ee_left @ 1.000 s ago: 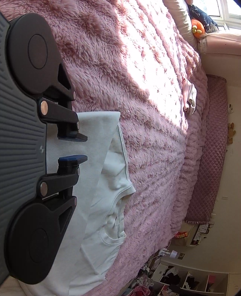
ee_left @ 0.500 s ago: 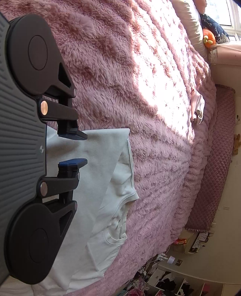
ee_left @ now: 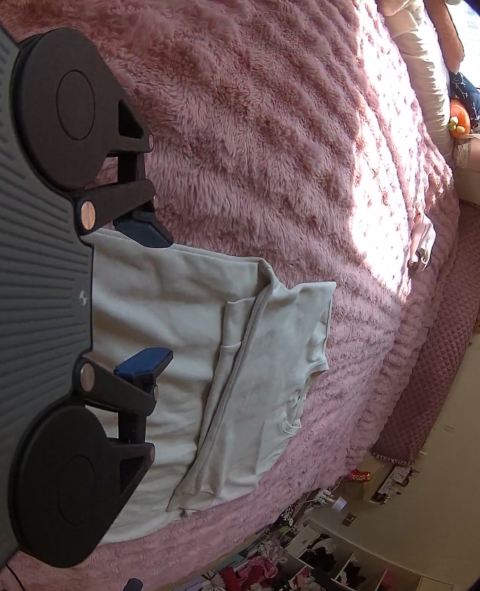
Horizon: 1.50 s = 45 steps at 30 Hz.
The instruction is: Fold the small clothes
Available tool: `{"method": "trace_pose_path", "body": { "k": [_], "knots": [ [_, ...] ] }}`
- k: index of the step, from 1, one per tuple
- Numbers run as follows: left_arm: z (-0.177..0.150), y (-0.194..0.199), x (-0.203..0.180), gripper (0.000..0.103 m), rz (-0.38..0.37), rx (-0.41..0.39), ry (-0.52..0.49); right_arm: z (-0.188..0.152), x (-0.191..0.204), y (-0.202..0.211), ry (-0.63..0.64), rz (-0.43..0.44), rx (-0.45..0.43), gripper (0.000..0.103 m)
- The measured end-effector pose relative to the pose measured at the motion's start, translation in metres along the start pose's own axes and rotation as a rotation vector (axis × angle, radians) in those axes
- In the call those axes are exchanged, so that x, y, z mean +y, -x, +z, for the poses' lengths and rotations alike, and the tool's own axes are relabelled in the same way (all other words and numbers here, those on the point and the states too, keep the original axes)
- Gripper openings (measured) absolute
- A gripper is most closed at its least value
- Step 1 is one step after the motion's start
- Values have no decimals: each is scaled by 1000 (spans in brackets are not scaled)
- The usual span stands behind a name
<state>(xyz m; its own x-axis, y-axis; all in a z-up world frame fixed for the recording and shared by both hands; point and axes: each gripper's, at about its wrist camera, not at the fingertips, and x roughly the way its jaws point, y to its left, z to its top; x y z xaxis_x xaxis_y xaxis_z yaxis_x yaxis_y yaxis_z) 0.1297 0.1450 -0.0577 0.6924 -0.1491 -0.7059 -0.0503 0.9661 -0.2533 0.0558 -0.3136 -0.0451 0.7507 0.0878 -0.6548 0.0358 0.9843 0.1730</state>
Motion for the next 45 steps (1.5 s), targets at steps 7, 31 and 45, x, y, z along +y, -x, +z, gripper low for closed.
{"method": "trace_pose_path", "body": {
  "k": [7, 31, 45],
  "knots": [
    [-42, 34, 15, 73, 33, 33, 54, -50, -7, 45, 63, -65, 6, 78],
    [-87, 16, 70, 73, -76, 125, 259, -102, -56, 20, -99, 36, 117, 74],
    [-94, -17, 92, 78, -307, 219, 421, -104, -76, -2, -221, 153, 225, 75]
  ]
}}
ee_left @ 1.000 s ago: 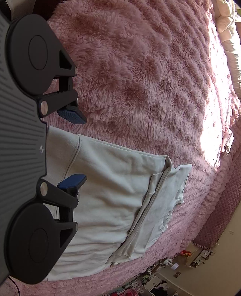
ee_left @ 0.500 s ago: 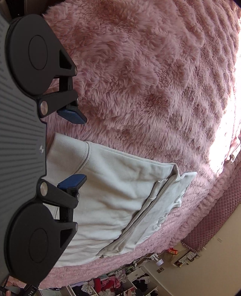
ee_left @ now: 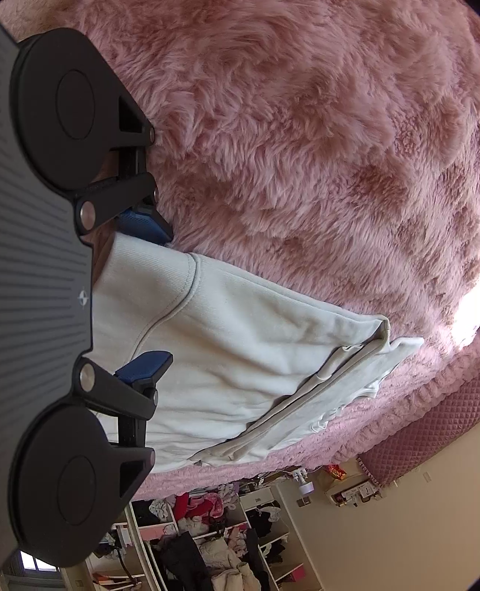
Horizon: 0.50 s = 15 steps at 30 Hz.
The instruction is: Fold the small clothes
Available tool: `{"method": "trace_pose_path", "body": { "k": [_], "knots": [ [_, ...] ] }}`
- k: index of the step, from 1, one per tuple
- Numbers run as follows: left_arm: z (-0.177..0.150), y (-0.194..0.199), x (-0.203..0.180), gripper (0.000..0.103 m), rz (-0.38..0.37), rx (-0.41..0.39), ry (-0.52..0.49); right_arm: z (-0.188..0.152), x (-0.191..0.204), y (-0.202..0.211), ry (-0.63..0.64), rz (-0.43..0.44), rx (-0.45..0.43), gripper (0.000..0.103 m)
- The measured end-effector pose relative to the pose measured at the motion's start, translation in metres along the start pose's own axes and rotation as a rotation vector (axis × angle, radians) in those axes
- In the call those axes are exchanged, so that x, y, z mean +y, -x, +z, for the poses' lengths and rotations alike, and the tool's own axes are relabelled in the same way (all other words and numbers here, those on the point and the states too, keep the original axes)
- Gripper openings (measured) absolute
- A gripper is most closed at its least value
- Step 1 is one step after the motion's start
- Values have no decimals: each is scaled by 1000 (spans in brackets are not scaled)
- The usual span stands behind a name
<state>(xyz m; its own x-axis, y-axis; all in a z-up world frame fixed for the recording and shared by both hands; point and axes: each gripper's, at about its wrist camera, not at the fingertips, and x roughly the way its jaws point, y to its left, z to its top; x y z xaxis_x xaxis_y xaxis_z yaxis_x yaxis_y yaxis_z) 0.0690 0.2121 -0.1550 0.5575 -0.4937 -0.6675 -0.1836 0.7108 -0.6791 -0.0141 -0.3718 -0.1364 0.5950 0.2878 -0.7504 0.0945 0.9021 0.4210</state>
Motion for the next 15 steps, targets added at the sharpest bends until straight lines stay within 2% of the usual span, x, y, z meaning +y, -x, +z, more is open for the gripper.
{"method": "trace_pose_path", "body": {
  "k": [4, 8, 11, 15],
  "knots": [
    [2, -1, 7, 80, -38, 25, 11, -3, -3, -2, -16, 43, 8, 75],
    [3, -1, 14, 80, -66, 28, 53, -4, -4, 7, -50, 77, -63, 75],
    [3, -2, 12, 80, -59, 30, 49, -3, -2, 11, -56, 94, -99, 75],
    [5, -5, 8, 82, -54, 36, 21, 1, -2, -1, -44, 91, -50, 75]
  ]
}}
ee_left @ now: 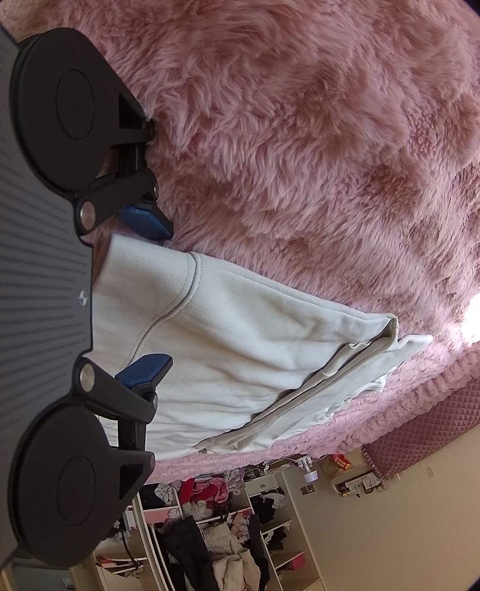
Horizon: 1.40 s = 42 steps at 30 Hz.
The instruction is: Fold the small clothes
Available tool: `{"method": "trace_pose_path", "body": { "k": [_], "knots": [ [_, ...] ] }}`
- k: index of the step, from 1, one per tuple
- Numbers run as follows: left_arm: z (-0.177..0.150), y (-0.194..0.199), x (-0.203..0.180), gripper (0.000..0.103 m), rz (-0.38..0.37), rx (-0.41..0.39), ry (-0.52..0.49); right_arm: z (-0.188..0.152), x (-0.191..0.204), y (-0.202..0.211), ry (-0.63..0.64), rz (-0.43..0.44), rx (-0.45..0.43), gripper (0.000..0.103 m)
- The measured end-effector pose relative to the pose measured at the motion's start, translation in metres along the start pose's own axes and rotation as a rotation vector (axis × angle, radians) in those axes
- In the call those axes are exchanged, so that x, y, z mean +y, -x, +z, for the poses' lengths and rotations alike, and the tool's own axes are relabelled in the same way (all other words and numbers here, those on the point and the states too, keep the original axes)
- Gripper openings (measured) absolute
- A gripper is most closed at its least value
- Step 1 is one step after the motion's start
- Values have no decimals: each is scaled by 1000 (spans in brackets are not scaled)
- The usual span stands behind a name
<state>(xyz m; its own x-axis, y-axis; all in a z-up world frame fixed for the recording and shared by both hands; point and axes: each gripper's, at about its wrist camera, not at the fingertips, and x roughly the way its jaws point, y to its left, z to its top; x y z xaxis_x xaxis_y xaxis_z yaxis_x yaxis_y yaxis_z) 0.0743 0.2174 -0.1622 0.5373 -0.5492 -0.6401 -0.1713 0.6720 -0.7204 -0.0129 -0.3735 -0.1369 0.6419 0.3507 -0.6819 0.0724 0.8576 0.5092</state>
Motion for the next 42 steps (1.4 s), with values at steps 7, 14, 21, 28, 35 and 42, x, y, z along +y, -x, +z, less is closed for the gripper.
{"method": "trace_pose_path", "body": {
  "k": [7, 14, 21, 28, 35, 42],
  "knots": [
    [10, -9, 4, 84, -62, 48, -39, -4, -13, -21, -67, 73, 109, 76],
    [19, -22, 36, 90, -315, 168, 105, -10, -14, -19, -80, 143, 144, 78],
    [22, -33, 30, 81, -349, 231, 80, -6, -16, -20, -117, 151, 148, 62],
    [17, -37, 21, 4, -254, 276, 89, -5, -23, -16, -152, 179, 176, 4],
    [26, -22, 8, 4, -356, 198, 110, 12, -20, -6, -229, 297, 142, 3],
    [66, -26, -21, 4, -466, 63, 123, 58, -13, -7, -324, 370, 14, 3]
  ]
}}
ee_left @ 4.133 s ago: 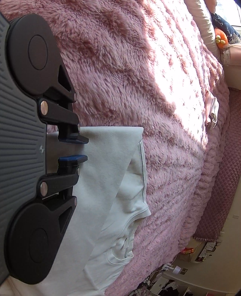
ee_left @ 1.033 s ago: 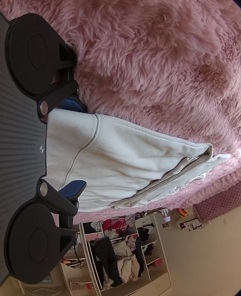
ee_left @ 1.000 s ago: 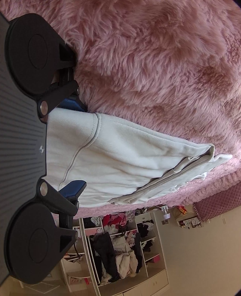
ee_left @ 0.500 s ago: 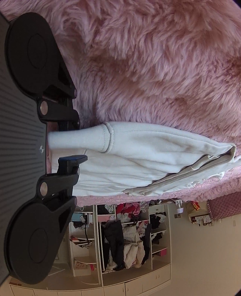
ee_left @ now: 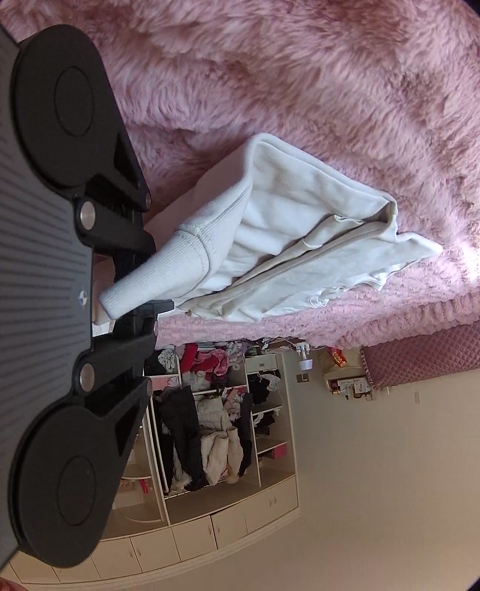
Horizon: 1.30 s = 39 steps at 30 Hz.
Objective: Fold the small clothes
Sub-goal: 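Grasp the hem corners with both grippers and lift toward the collar, then lay the hem onto the body and open both grippers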
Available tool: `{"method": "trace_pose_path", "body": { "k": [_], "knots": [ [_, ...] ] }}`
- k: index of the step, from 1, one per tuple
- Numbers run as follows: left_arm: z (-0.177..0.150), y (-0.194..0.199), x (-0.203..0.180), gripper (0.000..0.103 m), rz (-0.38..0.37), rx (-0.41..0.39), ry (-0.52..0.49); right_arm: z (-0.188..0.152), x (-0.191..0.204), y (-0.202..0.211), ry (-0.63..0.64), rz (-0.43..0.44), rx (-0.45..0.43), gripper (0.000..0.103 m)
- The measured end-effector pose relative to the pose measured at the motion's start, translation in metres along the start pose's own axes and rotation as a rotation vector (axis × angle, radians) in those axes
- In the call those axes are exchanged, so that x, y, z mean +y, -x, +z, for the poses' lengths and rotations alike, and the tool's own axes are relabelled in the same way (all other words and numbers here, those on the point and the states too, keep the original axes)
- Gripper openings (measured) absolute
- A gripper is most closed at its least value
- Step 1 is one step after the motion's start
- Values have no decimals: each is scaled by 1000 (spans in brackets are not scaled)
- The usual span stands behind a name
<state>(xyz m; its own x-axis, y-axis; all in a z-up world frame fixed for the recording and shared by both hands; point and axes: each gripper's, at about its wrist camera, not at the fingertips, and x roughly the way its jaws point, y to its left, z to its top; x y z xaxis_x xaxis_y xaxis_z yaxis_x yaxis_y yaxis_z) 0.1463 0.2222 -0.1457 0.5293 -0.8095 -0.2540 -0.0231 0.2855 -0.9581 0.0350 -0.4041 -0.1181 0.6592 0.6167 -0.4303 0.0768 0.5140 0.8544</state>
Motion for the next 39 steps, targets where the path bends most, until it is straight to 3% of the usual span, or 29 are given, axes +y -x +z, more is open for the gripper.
{"method": "trace_pose_path", "body": {
  "k": [5, 11, 17, 26, 34, 38, 39],
  "knots": [
    [53, -25, -17, 4, -72, -54, -33, 56, 17, -23, -12, 30, -95, 3],
    [120, -66, -39, 4, -91, -121, -91, 130, 34, -68, -9, 60, -160, 3],
    [186, -117, -40, 4, -89, -153, -106, 204, 38, -134, -9, 29, -199, 3],
    [244, -177, -17, 4, 10, -154, -99, 274, 15, -217, -19, -46, -196, 2],
    [271, -204, 7, 6, 155, -108, -83, 291, -7, -263, -1, -148, -172, 3],
    [286, -202, 0, 14, 213, -68, -67, 298, -16, -273, -26, -178, -160, 4],
    [288, -197, -6, 17, 231, -75, -81, 300, -18, -273, -35, -175, -155, 9]
  ]
}}
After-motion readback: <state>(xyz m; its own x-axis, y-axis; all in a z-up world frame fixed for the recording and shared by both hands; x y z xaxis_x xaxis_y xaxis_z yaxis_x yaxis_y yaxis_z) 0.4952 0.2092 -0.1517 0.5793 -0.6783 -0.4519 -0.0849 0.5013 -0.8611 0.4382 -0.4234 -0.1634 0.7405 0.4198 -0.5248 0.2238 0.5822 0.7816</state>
